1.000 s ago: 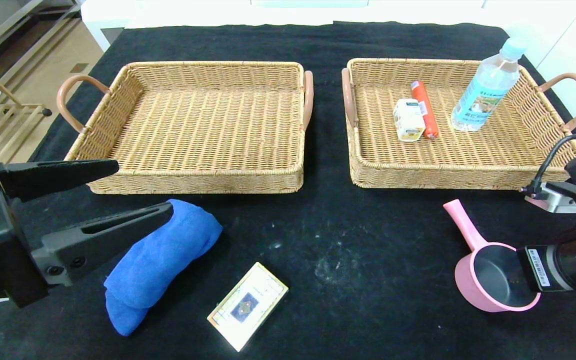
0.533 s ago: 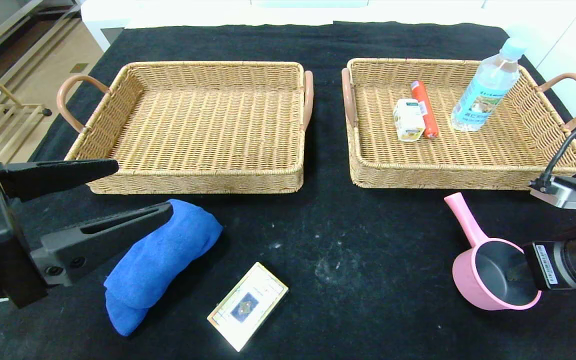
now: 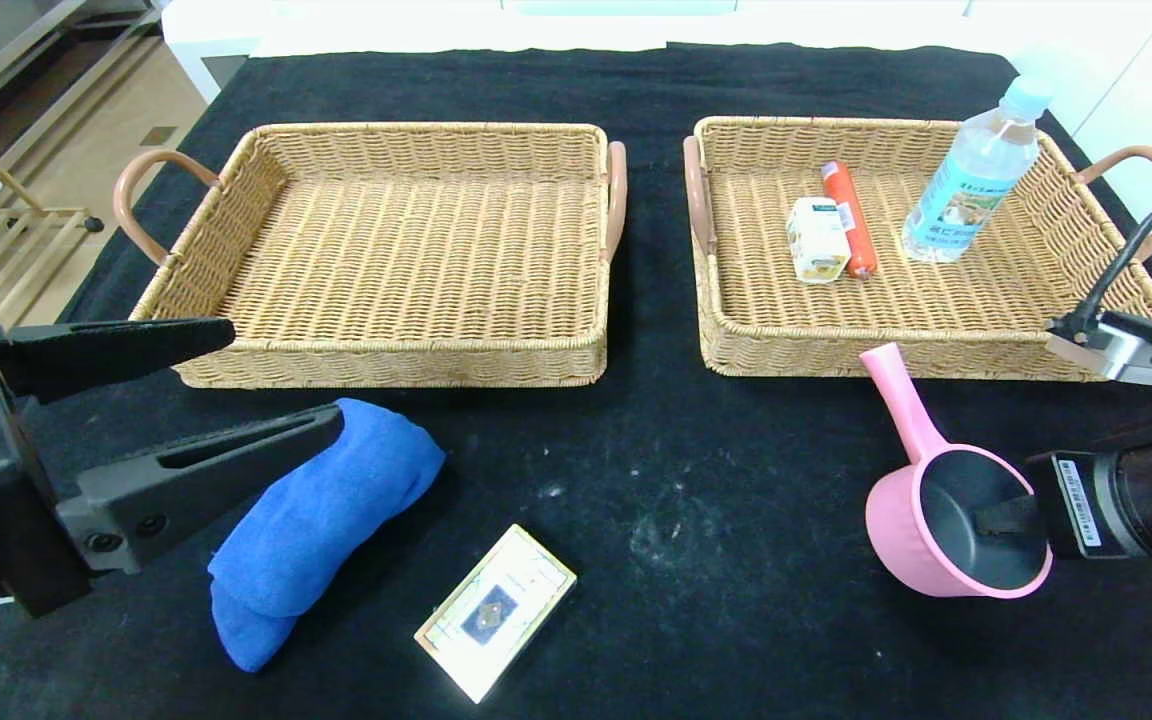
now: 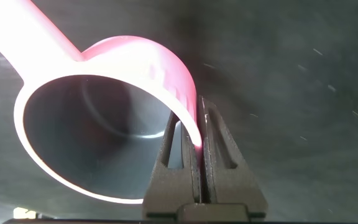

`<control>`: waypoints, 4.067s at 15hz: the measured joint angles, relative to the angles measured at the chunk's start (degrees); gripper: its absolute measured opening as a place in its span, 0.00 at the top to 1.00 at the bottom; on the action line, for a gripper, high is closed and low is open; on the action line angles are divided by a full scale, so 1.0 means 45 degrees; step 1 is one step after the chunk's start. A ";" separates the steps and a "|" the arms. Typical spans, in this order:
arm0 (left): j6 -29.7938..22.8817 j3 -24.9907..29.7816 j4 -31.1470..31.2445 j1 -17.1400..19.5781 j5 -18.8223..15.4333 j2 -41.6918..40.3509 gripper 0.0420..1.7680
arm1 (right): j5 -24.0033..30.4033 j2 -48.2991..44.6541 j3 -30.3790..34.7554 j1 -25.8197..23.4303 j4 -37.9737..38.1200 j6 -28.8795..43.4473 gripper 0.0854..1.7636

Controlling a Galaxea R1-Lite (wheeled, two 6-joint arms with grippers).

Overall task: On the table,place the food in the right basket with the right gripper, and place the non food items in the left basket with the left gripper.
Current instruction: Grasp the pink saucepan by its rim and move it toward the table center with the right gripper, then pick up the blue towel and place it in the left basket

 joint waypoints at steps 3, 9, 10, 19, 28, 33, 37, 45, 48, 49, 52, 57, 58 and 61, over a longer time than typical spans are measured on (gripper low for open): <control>0.0005 0.0000 0.0014 -0.0005 -0.0005 0.0000 0.03 | -0.0108 0.0295 -0.0756 0.0981 0.0049 0.0293 0.95; 0.0000 0.0000 0.0014 -0.0005 -0.0016 0.0000 0.03 | -0.0970 0.1582 -0.2064 0.3091 0.0054 0.1035 0.95; 0.0000 0.0000 0.0019 -0.0005 -0.0016 0.0000 0.03 | -0.1013 0.1856 -0.2305 0.3351 0.0054 0.1054 0.95; 0.0005 0.0000 0.0019 -0.0024 -0.0024 -0.0014 0.03 | -0.1504 0.4036 -0.3676 0.4562 0.0049 0.2457 0.95; 0.0000 0.0003 0.0019 -0.0024 -0.0022 -0.0014 0.03 | -0.1921 0.4852 -0.4026 0.4925 0.0000 0.2964 0.89; 0.0000 0.0000 0.0008 -0.0024 -0.0022 -0.0043 0.03 | -0.1902 0.4871 -0.4036 0.4985 0.0000 0.2958 0.48; 0.0000 0.0000 0.0000 -0.0024 -0.0011 -0.0054 0.03 | -0.1848 0.4716 -0.4031 0.5017 0.0005 0.2945 0.30; 0.0005 0.0000 -0.0024 -0.0024 0.0014 -0.0054 0.03 | -0.1777 0.3175 -0.3898 0.5058 0.0065 0.1230 0.13; 0.0005 0.0014 -0.0024 -0.0024 0.0027 -0.0054 0.03 | -0.1755 0.2297 -0.3828 0.5014 0.0070 0.0249 0.10; 0.0000 0.0019 -0.0024 -0.0024 0.0033 -0.0054 0.03 | -0.1736 0.1986 -0.3798 0.4955 0.0065 -0.0100 0.09; 0.0000 0.0019 -0.0024 -0.0024 0.0024 -0.0054 0.03 | -0.1723 0.1086 -0.3657 0.4692 0.0035 -0.1122 0.07; -0.0011 0.0038 -0.0019 -0.0024 0.0033 -0.0030 0.03 | -0.0222 -0.0347 -0.3481 0.3516 -0.0008 -0.2744 0.05; -0.0011 0.0038 0.0003 -0.0024 0.0024 -0.0019 0.03 | 0.0033 -0.0607 -0.3473 0.3183 -0.0019 -0.3007 0.05; 0.0000 0.0049 0.0051 -0.0024 0.0003 0.0014 0.03 | 0.0566 -0.1322 -0.3327 0.2338 -0.0046 -0.3755 0.05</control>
